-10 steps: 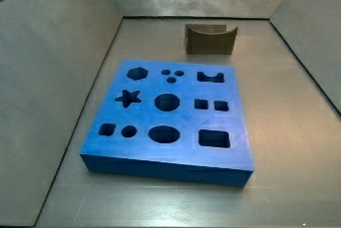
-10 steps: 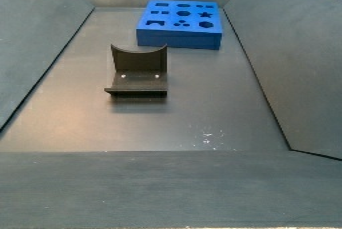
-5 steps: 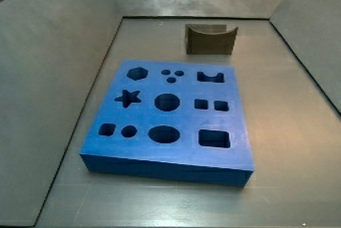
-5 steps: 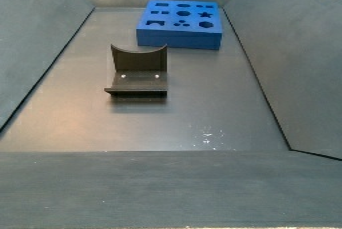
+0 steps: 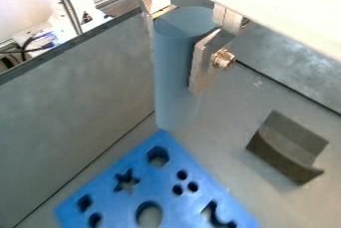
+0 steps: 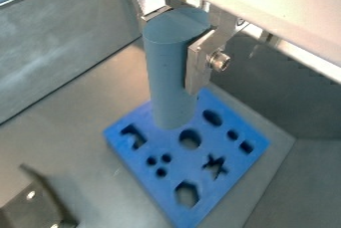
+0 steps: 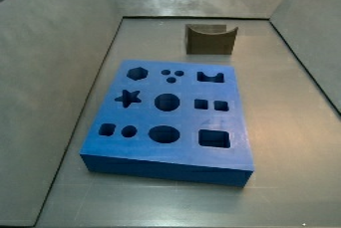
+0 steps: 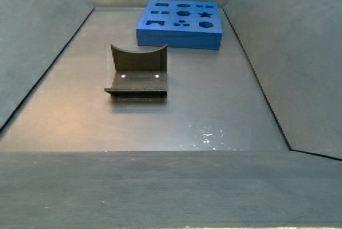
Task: Pick up the oval object. Move up. Move to above the board. Insert the oval object.
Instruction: Move to above the board, then insert the oval object.
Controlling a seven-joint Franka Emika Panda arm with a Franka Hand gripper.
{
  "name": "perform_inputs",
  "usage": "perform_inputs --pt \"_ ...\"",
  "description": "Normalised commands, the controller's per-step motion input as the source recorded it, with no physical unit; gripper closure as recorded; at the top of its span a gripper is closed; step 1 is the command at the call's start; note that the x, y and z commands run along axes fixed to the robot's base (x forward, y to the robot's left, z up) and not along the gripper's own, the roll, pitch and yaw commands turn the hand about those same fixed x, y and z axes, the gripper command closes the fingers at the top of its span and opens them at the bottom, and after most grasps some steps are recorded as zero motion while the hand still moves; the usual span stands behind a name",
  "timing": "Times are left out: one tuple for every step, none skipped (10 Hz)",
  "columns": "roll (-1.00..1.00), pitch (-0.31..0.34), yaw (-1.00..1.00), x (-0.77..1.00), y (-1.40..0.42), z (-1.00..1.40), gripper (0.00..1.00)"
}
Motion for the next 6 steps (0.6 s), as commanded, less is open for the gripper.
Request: perform_inputs --pt "0.01 0.109 0.00 0.06 -0.35 0.13 1.00" --pt "0.01 0.111 0.00 0.06 -0.19 0.08 1.00" --pt "0.00 0.000 -0.11 0.00 -0.03 -0.08 1.00" --pt "-0.01 0.000 -0.10 0.00 -0.03 -0.08 1.00" --pt "-0.01 0.000 -0.10 0.00 -0.03 -0.08 1.00" --pt "0.00 0.000 -0.18 0.00 -0.05 -0.14 1.00"
